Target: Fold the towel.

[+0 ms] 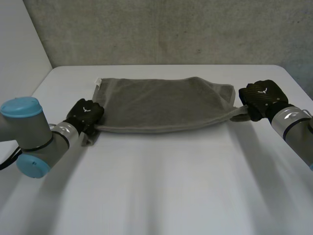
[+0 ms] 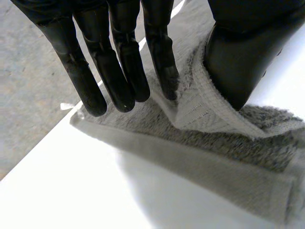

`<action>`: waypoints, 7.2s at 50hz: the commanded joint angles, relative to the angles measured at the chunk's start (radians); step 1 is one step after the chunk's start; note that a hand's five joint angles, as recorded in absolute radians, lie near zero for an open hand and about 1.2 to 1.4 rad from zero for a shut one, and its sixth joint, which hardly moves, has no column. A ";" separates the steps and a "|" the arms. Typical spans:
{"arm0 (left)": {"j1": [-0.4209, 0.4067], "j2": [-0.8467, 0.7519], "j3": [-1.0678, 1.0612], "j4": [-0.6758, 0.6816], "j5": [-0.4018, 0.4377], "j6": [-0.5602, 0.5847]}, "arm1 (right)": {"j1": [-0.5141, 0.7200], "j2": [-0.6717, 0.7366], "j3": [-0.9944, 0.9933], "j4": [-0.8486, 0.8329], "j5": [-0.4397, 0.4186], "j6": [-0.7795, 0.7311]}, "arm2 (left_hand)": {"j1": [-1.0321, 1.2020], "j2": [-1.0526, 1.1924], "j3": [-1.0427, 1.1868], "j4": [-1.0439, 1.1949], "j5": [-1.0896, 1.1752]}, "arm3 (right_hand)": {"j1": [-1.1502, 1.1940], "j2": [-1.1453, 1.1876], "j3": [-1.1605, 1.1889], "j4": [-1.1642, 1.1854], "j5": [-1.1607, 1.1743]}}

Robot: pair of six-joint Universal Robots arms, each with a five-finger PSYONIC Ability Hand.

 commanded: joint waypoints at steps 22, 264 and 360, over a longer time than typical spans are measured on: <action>0.022 0.260 -0.104 -0.002 -0.011 -0.004 | -0.012 -0.091 -0.049 0.098 0.071 0.106 | 0.526 0.518 0.513 0.516 0.530 | 0.070 0.084 0.064 0.059 0.063; -0.362 0.162 0.078 -0.085 0.049 -0.510 | 0.226 0.029 0.112 0.057 0.187 -0.023 | -0.654 -0.662 -0.667 -0.663 -0.650 | -1.151 -1.138 -1.158 -1.163 -1.158; -0.251 0.215 0.014 -0.082 -0.194 -0.445 | 0.631 0.285 -0.284 0.169 0.181 -0.105 | -0.660 -0.668 -0.673 -0.669 -0.656 | 0.070 0.084 0.064 0.059 0.063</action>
